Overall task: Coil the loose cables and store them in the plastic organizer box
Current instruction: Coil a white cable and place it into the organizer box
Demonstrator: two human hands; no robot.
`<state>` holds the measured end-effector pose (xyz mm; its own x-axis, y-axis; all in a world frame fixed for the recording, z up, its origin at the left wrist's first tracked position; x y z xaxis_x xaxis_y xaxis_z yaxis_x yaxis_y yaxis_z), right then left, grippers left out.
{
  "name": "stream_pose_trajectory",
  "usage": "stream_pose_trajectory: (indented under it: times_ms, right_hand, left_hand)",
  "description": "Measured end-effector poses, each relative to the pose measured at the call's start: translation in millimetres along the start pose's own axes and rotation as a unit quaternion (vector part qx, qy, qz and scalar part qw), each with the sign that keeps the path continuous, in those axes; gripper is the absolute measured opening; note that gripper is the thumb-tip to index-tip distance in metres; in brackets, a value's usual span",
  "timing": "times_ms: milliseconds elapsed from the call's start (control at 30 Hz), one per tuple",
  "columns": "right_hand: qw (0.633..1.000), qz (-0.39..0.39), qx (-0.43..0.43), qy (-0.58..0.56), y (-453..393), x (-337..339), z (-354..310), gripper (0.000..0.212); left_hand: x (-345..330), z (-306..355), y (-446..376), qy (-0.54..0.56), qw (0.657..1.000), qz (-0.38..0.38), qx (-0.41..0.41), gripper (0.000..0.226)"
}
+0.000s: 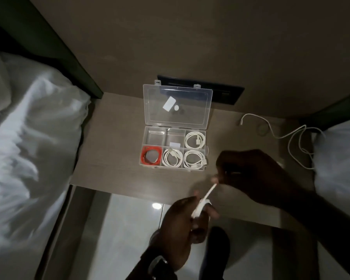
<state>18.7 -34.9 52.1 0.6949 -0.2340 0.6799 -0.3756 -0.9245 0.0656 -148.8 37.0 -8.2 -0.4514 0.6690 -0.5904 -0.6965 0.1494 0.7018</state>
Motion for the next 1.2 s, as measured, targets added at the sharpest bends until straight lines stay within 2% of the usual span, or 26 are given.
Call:
stream_pose_trajectory:
  times_ms: [67, 100, 167, 233, 300, 400, 467, 667, 700, 767, 833, 933, 1000, 1067, 1133, 1200]
  right_hand:
    - [0.999, 0.009, -0.035, -0.001, -3, -9, 14, 0.042]
    - [0.999, 0.002, -0.046, 0.001, 1, -22, 16, 0.046]
    - [0.998, -0.019, -0.048, -0.020, 16, -57, 7, 0.044]
    - [0.996, -0.037, -0.038, -0.067, 33, -91, -11, 0.031]
    - [0.993, -0.048, -0.058, -0.096, 41, -109, -21, 0.021]
    - [0.994, -0.027, -0.083, -0.072, 42, -112, -22, 0.029]
    - [0.993, 0.003, -0.103, -0.063, 40, -111, -23, 0.027]
    - [0.960, 0.104, -0.192, -0.178, 39, -119, -41, 0.008]
    - [0.954, 0.118, -0.197, -0.192, 39, -119, -44, 0.010]
    - [0.956, 0.139, -0.183, -0.181, 36, -114, -52, 0.009]
    - [0.962, 0.146, -0.147, -0.176, 30, -105, -59, 0.013]
    - [0.965, 0.092, -0.110, -0.218, 24, -97, -60, 0.023]
    - [0.950, 0.112, -0.129, -0.263, 21, -89, -51, 0.015]
    - [0.946, 0.146, -0.144, -0.252, 15, -83, -42, 0.012]
    - [0.956, 0.143, -0.141, -0.214, 9, -86, -39, 0.013]
    - [0.966, 0.156, -0.123, -0.163, 7, -91, -42, 0.008]
  left_hand:
    - [-3, 10, 6, 0.192, 0.973, -0.128, -0.005, 0.042]
    - [-1, 21, 8, 0.247, 0.956, -0.153, -0.040, 0.041]
    - [7, 37, 5, 0.305, 0.939, -0.119, -0.111, 0.037]
    - [15, 45, -1, 0.318, 0.936, -0.021, -0.152, 0.032]
    - [19, 44, -5, 0.281, 0.939, 0.058, -0.188, 0.027]
    - [22, 36, -6, 0.185, 0.944, 0.139, -0.234, 0.015]
    - [22, 34, -3, 0.140, 0.939, 0.184, -0.253, 0.013]
    - [32, 40, -5, 0.235, 0.906, 0.248, -0.250, 0.020]
    - [31, 43, -3, 0.206, 0.906, 0.266, -0.258, 0.020]
    - [25, 46, 4, 0.070, 0.907, 0.307, -0.281, 0.022]
    - [19, 44, 8, -0.058, 0.909, 0.299, -0.284, 0.022]
    - [25, 42, 13, -0.123, 0.919, 0.276, -0.252, 0.022]
    - [28, 45, 18, -0.158, 0.916, 0.278, -0.241, 0.024]
    - [28, 45, 20, -0.177, 0.918, 0.276, -0.222, 0.028]
    - [30, 39, 20, -0.168, 0.924, 0.285, -0.193, 0.031]
    - [35, 32, 20, -0.098, 0.939, 0.290, -0.157, 0.032]
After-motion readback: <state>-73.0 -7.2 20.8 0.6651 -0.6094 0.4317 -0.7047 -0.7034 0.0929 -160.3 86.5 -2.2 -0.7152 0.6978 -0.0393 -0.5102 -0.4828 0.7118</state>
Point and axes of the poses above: each hand's wrist, its own y-axis away from the middle knuckle, its own x-axis out of the back of the hand, z = x × y, the point moved 4 cm from there along -y, towards the middle knuckle, and after that the axes turned 8 degrees about x, right-handed, at the moved point
